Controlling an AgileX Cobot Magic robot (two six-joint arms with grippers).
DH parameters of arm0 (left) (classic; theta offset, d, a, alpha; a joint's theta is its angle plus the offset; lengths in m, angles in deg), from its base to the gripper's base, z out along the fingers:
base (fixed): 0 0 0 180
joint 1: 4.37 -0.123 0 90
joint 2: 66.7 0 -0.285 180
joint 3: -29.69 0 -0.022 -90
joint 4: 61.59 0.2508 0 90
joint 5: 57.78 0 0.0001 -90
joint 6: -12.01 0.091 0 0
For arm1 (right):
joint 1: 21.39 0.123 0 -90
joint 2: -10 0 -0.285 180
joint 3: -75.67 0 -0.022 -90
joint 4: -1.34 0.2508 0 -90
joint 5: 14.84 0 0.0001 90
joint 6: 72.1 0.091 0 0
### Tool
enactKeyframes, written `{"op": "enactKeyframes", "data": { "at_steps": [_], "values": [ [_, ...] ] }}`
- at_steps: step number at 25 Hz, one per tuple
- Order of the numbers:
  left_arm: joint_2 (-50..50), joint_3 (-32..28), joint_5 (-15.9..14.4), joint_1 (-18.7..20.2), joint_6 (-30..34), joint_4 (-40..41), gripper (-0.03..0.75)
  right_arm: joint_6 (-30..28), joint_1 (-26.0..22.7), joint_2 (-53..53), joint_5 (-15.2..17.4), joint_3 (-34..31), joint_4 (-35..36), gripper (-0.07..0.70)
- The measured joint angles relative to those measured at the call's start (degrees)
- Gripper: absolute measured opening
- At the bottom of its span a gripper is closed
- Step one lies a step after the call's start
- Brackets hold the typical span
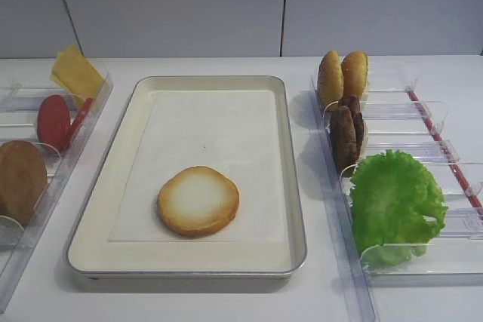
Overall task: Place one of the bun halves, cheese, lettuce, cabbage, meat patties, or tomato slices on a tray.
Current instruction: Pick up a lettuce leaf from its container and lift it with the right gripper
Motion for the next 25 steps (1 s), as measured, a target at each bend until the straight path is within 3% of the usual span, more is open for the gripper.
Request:
{"op": "enactKeyframes", "data": {
  "at_steps": [10, 25],
  "values": [
    [0.0, 0.0, 0.0, 0.0, 0.0, 0.0, 0.298, 0.0, 0.0, 2.3, 0.0, 0.2, 1.4, 0.58],
    [0.0, 0.0, 0.0, 0.0, 0.0, 0.0, 0.298, 0.9, 0.0, 26.4, 1.0, 10.9, 12.2, 0.58]
  ]
}}
